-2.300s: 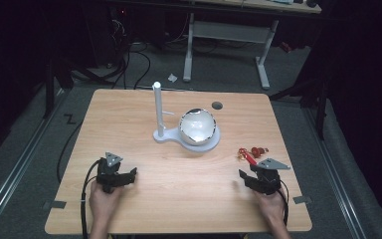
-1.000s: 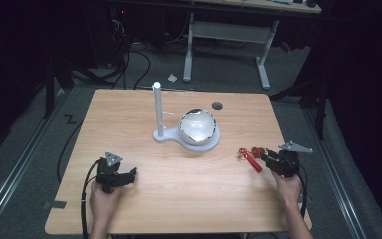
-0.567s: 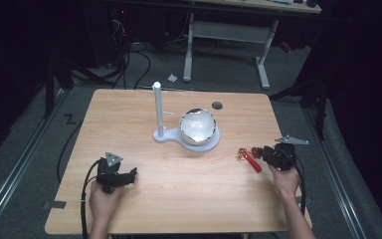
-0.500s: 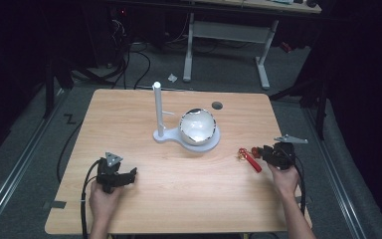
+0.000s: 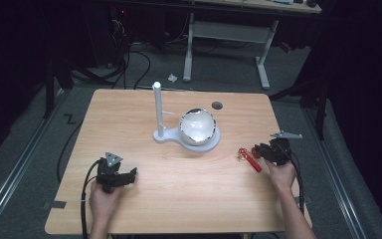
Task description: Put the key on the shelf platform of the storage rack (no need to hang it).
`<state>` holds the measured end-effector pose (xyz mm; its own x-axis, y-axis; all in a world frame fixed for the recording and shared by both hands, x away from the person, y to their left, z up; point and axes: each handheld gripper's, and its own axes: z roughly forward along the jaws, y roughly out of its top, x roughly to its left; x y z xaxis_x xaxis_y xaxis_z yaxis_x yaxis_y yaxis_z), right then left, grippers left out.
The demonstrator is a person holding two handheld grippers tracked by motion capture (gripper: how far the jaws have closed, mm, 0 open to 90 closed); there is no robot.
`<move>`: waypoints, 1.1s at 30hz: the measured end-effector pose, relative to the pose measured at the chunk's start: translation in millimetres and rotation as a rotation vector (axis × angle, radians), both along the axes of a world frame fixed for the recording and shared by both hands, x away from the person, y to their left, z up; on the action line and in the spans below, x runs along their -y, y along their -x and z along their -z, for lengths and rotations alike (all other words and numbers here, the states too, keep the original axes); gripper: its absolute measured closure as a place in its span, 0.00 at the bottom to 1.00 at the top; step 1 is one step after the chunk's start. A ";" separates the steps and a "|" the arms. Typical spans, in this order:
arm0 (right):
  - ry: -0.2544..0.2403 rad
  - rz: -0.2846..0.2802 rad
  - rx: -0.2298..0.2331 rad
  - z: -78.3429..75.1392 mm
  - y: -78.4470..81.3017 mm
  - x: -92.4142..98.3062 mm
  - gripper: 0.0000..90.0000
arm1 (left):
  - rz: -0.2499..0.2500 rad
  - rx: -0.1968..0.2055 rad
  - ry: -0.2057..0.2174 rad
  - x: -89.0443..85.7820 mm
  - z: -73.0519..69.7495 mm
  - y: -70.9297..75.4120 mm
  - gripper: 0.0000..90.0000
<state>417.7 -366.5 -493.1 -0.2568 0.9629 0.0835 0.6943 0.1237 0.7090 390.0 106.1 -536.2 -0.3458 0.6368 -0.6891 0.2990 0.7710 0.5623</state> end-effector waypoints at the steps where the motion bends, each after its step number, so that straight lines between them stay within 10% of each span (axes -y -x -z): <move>1: -0.002 0.000 -0.006 0.9 -0.7 -0.3 0.79 | 0.000 0.000 0.000 0.0 0.0 0.0 0.21; 33: 0.028 -0.074 0.051 -16.3 -0.3 -7.0 0.95 | -0.002 0.000 0.001 -0.1 -0.1 -0.1 0.21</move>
<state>418.0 -359.5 -476.8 -0.3303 0.9430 0.0415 0.6459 0.1938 0.7384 390.1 106.2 -536.2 -0.3467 0.6356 -0.6898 0.2975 0.7719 0.5618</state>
